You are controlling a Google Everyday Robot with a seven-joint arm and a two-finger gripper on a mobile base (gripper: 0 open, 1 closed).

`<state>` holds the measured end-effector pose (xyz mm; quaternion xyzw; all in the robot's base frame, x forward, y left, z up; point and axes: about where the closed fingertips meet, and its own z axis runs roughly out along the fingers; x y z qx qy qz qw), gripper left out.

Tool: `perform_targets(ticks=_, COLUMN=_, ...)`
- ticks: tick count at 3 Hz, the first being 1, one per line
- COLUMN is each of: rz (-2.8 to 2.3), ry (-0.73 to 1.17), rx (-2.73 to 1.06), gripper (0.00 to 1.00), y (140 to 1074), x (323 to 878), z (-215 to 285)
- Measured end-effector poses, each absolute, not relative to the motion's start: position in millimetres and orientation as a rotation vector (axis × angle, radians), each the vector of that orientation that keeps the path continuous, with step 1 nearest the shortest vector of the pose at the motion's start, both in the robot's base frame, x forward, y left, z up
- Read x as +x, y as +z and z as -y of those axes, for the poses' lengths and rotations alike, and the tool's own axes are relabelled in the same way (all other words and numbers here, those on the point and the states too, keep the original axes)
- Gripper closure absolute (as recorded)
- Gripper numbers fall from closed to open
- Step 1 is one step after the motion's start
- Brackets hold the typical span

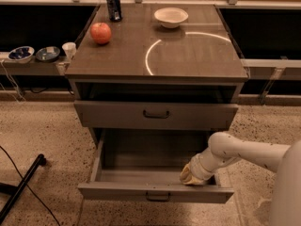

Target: Open middle drawer

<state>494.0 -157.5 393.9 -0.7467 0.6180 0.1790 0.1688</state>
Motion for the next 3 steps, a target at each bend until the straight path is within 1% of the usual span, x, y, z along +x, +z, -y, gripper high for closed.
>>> perform_targets(ticks=3, rz=-1.75, ry=0.655, rx=-2.141, gripper=1.0, y=408.1, x=431.1, z=163.0)
